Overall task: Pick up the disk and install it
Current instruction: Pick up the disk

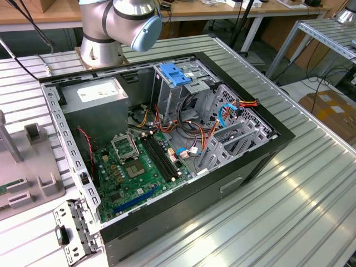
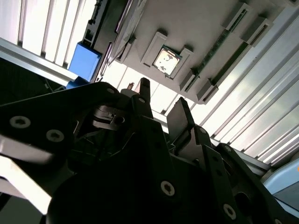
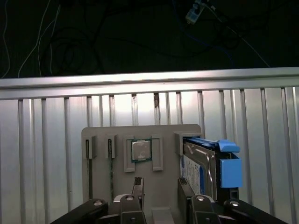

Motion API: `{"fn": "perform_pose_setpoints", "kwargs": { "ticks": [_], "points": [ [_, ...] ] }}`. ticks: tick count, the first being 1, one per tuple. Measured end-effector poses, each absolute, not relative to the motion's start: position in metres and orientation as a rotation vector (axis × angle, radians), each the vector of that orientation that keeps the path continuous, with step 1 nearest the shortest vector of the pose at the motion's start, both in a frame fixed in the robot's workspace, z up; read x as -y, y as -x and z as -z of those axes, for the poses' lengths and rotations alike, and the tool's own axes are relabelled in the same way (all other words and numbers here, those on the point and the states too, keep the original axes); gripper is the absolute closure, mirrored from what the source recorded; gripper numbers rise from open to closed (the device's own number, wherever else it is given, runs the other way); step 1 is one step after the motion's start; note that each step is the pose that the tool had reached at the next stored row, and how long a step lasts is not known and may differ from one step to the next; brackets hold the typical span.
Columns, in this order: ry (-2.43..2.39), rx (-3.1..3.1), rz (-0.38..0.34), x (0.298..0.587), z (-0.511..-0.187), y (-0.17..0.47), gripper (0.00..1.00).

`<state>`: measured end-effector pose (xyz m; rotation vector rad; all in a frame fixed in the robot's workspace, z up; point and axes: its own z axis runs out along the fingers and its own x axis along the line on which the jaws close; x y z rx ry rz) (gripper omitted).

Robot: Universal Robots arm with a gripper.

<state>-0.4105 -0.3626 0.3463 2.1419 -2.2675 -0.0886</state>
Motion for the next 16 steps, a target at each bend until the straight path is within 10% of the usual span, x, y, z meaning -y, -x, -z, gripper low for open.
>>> {"fn": "perform_pose_setpoints", "kwargs": {
  "ticks": [16],
  "points": [
    [-2.142,2.267,0.089,0.3553,-0.3475,0.4105,0.58]
  ]
}}
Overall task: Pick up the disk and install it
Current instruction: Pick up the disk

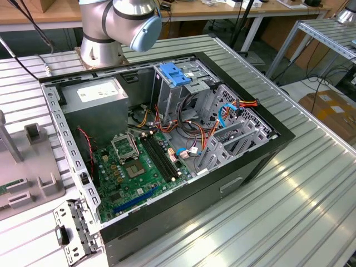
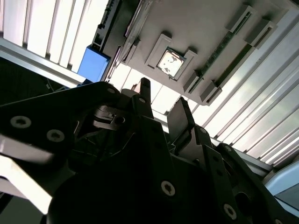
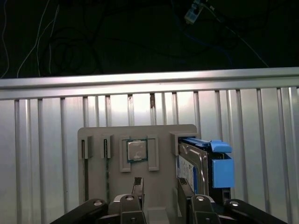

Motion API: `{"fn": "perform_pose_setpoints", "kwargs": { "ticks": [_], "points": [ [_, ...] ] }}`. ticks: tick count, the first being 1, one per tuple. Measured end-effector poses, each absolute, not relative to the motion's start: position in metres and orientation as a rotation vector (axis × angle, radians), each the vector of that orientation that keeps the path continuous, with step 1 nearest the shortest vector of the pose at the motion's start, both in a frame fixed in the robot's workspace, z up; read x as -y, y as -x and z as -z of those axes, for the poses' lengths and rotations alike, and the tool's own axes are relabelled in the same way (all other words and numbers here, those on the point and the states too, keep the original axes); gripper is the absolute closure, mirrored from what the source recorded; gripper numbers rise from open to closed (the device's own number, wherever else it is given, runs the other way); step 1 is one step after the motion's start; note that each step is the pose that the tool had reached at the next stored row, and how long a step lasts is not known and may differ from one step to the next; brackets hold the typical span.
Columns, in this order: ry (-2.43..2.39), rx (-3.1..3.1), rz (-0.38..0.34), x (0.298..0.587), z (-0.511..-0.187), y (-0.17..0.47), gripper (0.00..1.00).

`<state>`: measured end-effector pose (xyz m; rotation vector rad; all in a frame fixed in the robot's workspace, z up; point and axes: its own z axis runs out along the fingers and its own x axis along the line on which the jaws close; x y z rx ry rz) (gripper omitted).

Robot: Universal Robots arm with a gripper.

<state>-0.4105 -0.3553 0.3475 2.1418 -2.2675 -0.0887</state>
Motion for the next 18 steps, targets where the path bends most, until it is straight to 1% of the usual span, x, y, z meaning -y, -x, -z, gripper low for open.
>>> {"fn": "perform_pose_setpoints", "kwargs": {
  "ticks": [12,17,18],
  "points": [
    [-2.142,2.268,0.089,0.352,-0.349,0.410,0.58],
    [-2.142,2.268,0.089,0.349,-0.349,0.411,0.58],
    [-2.142,2.268,0.089,0.344,-0.349,0.411,0.58]
  ]
}}
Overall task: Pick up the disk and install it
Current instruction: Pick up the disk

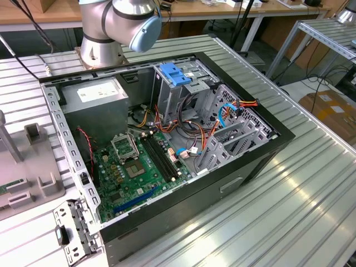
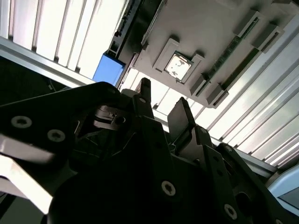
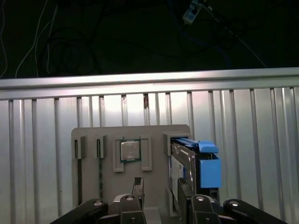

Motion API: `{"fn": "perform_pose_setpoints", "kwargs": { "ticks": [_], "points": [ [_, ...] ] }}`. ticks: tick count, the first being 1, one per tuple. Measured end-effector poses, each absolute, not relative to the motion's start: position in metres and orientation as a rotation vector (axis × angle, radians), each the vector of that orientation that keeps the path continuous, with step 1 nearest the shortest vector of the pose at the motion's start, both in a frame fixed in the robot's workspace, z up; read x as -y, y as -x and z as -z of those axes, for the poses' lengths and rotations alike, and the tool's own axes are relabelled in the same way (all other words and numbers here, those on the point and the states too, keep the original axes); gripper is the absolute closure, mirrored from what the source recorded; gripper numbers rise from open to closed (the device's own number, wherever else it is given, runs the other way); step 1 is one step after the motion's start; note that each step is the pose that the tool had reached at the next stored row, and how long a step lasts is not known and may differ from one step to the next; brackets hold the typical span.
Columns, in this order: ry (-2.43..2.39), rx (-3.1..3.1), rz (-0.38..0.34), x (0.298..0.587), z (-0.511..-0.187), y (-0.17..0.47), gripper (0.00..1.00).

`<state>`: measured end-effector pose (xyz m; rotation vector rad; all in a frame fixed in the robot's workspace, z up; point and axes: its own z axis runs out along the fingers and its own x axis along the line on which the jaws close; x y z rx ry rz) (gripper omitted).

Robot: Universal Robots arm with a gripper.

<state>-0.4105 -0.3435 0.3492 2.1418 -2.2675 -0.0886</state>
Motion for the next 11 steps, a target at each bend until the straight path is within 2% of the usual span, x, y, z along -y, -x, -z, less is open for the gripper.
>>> {"fn": "perform_pose_setpoints", "kwargs": {
  "ticks": [11],
  "points": [
    [-2.142,2.268,0.089,0.319,-0.350,0.411,0.58]
  ]
}}
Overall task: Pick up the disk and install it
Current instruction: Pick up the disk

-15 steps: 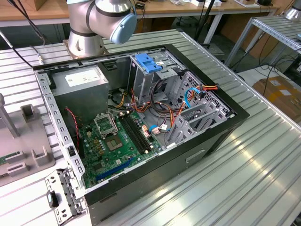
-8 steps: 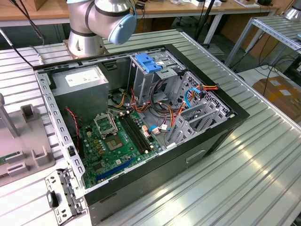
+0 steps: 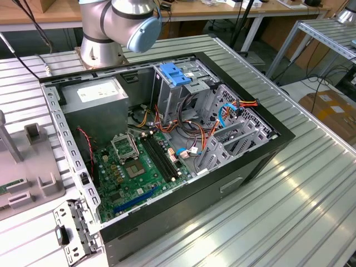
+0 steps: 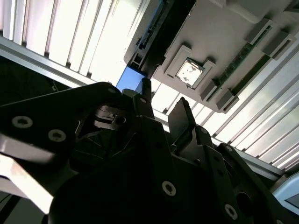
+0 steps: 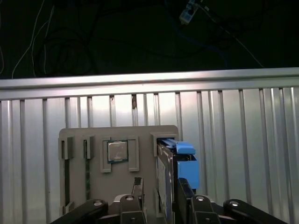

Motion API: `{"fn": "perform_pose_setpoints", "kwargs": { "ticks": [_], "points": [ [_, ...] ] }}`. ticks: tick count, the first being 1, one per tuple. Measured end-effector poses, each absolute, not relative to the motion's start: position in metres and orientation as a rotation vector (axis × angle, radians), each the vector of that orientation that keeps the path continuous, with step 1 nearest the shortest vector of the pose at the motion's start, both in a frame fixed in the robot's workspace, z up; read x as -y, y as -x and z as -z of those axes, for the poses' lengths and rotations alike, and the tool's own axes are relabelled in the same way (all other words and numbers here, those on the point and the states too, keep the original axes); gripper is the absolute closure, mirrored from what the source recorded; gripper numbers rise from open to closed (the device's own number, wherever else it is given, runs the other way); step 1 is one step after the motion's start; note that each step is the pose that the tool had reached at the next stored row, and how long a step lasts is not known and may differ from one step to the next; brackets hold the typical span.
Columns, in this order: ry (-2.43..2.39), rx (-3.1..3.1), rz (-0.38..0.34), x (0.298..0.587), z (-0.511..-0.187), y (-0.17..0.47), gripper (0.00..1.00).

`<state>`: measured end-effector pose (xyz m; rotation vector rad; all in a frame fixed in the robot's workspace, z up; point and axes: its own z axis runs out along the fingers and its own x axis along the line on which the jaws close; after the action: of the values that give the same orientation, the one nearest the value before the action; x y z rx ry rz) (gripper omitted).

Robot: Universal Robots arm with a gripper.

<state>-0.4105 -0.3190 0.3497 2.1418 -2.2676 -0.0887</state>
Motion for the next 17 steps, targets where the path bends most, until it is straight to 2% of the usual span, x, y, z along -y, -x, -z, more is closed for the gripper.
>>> {"fn": "perform_pose_setpoints", "kwargs": {
  "ticks": [17],
  "points": [
    [-2.210,2.198,0.087,0.307,-0.345,0.398,0.58]
  ]
}}
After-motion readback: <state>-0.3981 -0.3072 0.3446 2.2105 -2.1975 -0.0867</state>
